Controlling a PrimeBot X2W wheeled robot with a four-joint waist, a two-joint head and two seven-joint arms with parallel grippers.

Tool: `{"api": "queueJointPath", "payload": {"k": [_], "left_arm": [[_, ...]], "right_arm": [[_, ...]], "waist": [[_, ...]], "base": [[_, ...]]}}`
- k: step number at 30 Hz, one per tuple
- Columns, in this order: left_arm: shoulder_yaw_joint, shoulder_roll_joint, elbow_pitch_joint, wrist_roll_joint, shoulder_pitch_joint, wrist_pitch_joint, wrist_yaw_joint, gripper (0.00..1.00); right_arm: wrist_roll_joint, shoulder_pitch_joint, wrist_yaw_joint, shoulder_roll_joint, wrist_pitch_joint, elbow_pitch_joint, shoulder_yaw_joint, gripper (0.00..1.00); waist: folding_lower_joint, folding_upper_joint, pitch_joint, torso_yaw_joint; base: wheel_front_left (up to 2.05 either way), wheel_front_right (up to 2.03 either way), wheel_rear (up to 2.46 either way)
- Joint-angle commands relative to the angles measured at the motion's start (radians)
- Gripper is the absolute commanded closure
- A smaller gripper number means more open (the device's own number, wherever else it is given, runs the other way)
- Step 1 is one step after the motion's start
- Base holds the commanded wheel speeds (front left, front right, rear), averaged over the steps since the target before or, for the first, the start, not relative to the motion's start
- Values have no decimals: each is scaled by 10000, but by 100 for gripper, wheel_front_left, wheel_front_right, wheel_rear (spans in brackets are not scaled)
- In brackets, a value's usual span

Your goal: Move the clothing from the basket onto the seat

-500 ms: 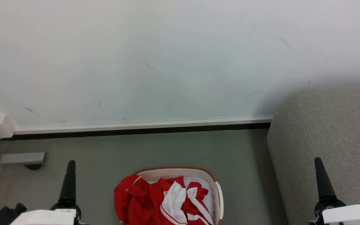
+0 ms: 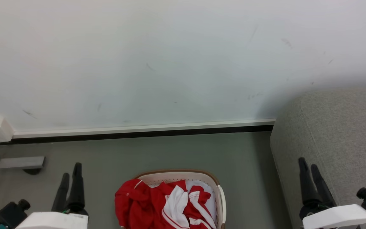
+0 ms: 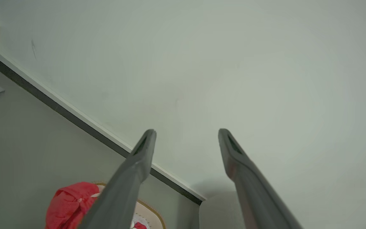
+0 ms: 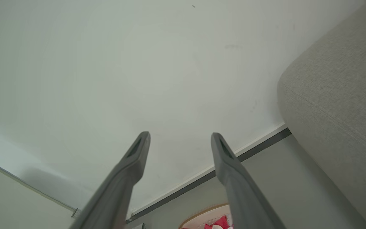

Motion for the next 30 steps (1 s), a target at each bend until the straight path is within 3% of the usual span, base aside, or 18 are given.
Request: {"api": "queueJointPath", "payload": {"k": [1, 9, 30], "left_arm": [[5, 145, -169, 611, -12, -88, -10, 0], [-229, 233, -273, 2263, 100, -352, 265, 0], [-523, 479, -335, 4491, 265, -916, 611, 0]], "right_arm": [[-507, -223, -8, -108, -101, -51, 118, 0], [-1873, -237, -9, -114, -348, 69, 303, 0], [-4103, -182, -13, -127, -928, 75, 479, 0]], "waist": [[0, 0, -9, 4], [0, 0, -68, 19], [0, 0, -166, -20]], "base": [[0, 0, 0], [0, 0, 0], [0, 0, 0]]}}
